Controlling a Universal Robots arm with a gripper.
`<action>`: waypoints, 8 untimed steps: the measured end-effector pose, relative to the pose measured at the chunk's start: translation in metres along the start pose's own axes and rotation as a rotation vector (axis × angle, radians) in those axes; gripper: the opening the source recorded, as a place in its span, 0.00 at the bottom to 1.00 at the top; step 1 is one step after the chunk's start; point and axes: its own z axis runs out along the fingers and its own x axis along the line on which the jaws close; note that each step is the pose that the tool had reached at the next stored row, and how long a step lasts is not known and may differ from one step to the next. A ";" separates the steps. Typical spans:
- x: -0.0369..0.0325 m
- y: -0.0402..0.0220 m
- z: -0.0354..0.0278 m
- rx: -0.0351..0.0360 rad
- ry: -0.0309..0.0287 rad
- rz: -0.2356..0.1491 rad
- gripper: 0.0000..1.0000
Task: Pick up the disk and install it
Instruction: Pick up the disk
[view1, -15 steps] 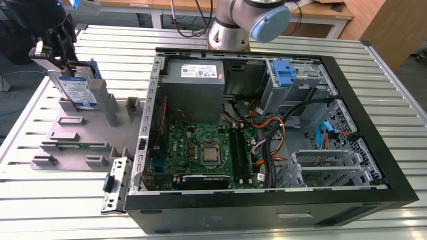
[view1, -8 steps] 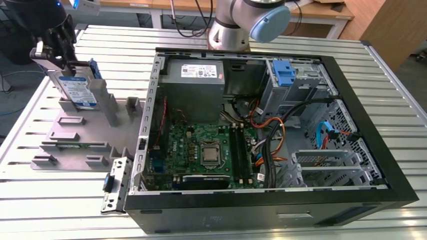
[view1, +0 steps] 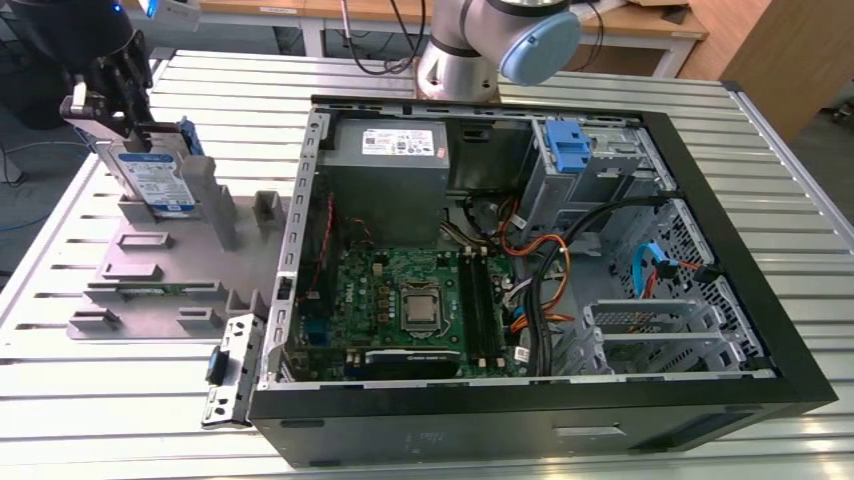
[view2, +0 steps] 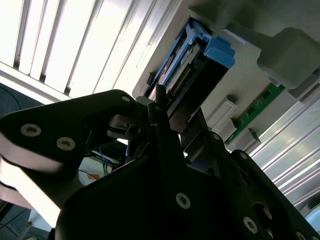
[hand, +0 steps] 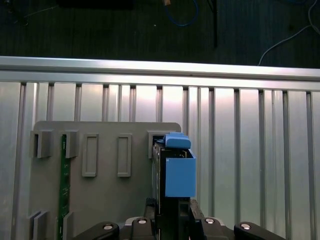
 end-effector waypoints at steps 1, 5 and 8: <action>0.0000 0.0000 0.0000 0.0000 0.0000 0.000 0.35; 0.0000 0.0000 0.0000 -0.0001 0.0000 0.000 0.35; 0.0000 0.0000 0.0000 -0.0001 0.0000 0.000 0.35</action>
